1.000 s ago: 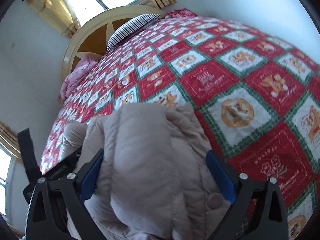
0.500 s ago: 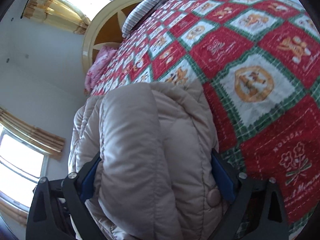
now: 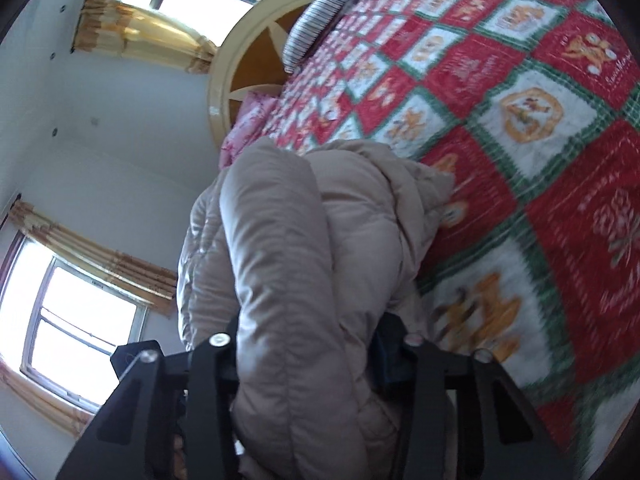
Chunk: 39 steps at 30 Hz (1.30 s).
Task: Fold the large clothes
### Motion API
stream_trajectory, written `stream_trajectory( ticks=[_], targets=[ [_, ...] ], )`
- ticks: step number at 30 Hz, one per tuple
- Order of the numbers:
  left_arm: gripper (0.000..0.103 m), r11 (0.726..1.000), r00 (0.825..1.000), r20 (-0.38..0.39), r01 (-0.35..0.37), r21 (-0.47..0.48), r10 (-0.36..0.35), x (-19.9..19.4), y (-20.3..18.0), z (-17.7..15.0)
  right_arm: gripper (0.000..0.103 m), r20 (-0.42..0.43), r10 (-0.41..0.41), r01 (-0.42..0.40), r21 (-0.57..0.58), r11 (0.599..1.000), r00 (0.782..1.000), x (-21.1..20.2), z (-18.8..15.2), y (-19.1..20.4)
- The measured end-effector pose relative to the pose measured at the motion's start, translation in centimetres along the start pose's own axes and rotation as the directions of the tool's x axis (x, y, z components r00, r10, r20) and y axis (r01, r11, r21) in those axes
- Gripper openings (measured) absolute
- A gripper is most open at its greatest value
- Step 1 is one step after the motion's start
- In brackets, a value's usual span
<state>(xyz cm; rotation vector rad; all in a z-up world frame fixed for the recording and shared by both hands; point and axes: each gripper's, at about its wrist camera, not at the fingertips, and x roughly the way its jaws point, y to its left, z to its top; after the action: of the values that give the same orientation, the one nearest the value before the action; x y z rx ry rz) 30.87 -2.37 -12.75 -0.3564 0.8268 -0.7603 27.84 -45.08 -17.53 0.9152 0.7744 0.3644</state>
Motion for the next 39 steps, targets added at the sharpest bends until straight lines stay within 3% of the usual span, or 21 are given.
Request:
stream_trajectory(
  ticks=[5,10,21,32,36,39],
  targets=[
    [0.061,1.0,0.998,0.069,-0.011,0.012,0.01,-6.0,0.2,-0.8,0.036,-0.022,0.039,-0.04,-0.057,0.998,0.999,0.8,-1.9,4.0],
    [0.06,0.999,0.989,0.14,-0.05,0.001,0.049,-11.3,1.4,-0.6,0.035,-0.074,0.097,-0.104,-0.101,0.989,0.993,4.1,-3.7,8.5],
    [0.06,0.977,0.94,0.267,-0.21,-0.035,0.212,-22.6,7.2,-1.1,0.034,-0.228,0.234,-0.27,-0.143,0.952,0.945,15.1,-7.3,17.4],
    [0.06,0.912,0.873,0.27,-0.369,-0.179,0.406,-28.7,16.2,-4.4,0.034,-0.407,0.249,-0.341,-0.168,0.925,0.879,27.5,-13.0,24.7],
    [0.062,0.892,0.873,0.236,-0.365,-0.265,0.427,-29.1,19.7,-6.2,0.034,-0.455,0.23,-0.333,-0.158,0.93,0.86,31.3,-15.2,25.5],
    [0.071,0.88,0.867,0.227,-0.373,-0.295,0.444,-29.1,20.9,-7.5,0.035,-0.477,0.221,-0.319,-0.134,0.938,0.851,33.5,-16.0,24.9]
  ],
)
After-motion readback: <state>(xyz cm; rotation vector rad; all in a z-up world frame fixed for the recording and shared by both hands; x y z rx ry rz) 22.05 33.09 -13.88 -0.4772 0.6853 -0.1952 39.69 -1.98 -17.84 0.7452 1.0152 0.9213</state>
